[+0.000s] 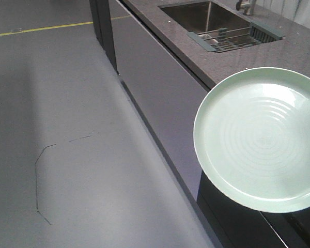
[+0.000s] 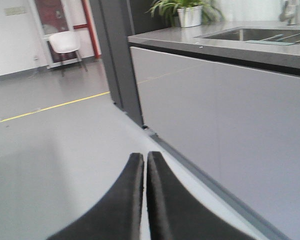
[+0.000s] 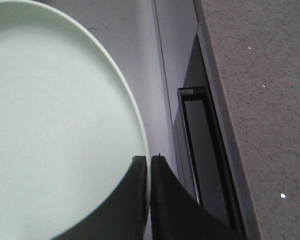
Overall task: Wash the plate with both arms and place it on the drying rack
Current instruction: 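Drive the base away from the counter holding the plate in the right gripper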
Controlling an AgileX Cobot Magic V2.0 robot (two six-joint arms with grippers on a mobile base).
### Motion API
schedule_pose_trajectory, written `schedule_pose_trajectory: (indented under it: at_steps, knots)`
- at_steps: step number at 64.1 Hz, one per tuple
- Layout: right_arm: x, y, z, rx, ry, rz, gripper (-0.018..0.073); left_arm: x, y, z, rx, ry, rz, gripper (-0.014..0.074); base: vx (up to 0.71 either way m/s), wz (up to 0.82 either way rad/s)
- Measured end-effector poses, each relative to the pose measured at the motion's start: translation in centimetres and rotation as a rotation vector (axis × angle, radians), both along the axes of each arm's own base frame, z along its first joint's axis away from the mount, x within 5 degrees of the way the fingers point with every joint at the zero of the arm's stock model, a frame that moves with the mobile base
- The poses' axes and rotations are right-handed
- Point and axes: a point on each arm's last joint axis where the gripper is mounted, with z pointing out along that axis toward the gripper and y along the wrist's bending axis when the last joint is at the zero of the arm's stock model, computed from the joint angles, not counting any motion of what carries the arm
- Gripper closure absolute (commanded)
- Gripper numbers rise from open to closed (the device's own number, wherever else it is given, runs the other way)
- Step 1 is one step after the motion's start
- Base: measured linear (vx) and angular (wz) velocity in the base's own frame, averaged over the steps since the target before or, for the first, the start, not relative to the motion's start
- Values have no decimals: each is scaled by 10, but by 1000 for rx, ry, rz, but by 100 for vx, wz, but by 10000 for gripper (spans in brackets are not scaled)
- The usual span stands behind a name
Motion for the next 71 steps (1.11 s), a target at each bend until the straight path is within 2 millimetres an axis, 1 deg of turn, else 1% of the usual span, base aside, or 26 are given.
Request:
schedule_pose_trajectory:
  at_steps: [35, 71]
  knots:
    - [0, 0, 0, 0, 0, 0, 567, 0, 0, 0, 0, 0, 0, 594, 4, 43]
    - [0, 0, 0, 0, 0, 0, 567, 0, 0, 0, 0, 0, 0, 594, 9, 31]
